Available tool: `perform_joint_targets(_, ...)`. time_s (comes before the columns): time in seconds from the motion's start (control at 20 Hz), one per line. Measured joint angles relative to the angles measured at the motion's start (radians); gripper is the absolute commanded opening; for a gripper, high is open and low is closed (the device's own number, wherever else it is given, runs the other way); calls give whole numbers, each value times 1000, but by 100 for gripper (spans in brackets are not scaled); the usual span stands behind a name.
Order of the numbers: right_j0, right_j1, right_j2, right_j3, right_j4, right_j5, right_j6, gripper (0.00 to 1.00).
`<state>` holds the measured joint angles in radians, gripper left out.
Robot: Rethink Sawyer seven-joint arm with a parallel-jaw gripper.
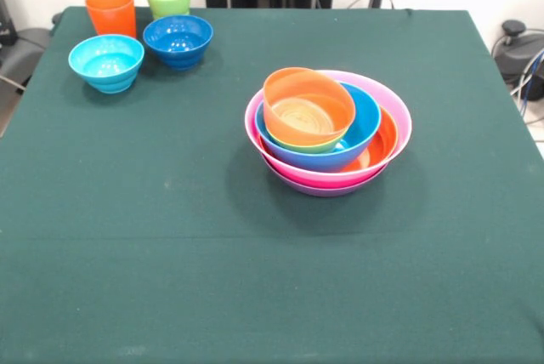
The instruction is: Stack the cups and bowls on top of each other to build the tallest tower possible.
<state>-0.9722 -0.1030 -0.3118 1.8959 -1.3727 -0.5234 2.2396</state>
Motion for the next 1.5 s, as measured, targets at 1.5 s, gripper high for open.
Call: perform_joint_targets(1.5, 81, -55, -97, 38, 28, 2, 0, 100)
